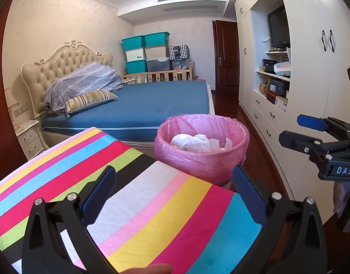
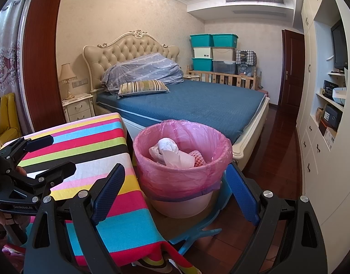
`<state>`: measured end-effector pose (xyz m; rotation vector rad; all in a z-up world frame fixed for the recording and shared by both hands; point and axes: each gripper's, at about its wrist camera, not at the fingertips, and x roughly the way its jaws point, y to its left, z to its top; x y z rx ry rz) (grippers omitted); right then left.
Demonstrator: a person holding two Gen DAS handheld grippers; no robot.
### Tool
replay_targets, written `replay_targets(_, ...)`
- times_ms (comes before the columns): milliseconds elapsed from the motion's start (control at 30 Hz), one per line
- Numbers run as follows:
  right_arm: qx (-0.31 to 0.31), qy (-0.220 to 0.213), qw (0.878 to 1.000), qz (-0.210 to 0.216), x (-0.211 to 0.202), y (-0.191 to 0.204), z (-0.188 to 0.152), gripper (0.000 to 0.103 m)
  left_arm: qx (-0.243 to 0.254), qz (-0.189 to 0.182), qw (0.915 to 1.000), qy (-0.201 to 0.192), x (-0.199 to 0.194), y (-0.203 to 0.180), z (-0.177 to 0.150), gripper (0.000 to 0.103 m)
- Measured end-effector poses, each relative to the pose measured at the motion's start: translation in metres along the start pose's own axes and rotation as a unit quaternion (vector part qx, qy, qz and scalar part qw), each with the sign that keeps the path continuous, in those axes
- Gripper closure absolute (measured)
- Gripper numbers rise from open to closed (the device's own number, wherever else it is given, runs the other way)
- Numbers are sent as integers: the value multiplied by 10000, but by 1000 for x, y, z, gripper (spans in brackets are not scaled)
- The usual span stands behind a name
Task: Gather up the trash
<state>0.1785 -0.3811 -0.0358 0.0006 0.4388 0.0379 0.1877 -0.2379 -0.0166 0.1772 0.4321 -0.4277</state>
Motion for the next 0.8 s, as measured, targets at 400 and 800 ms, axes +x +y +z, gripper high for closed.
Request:
replay_targets(400,34,42,10000,-48,2,2,-2,18,-151,-175,9996,146,13,8,-4,5)
replay_targets(800,-331,99,9988,338,2,46,13,18,-83,294,9993,231,-25,50,-14,5)
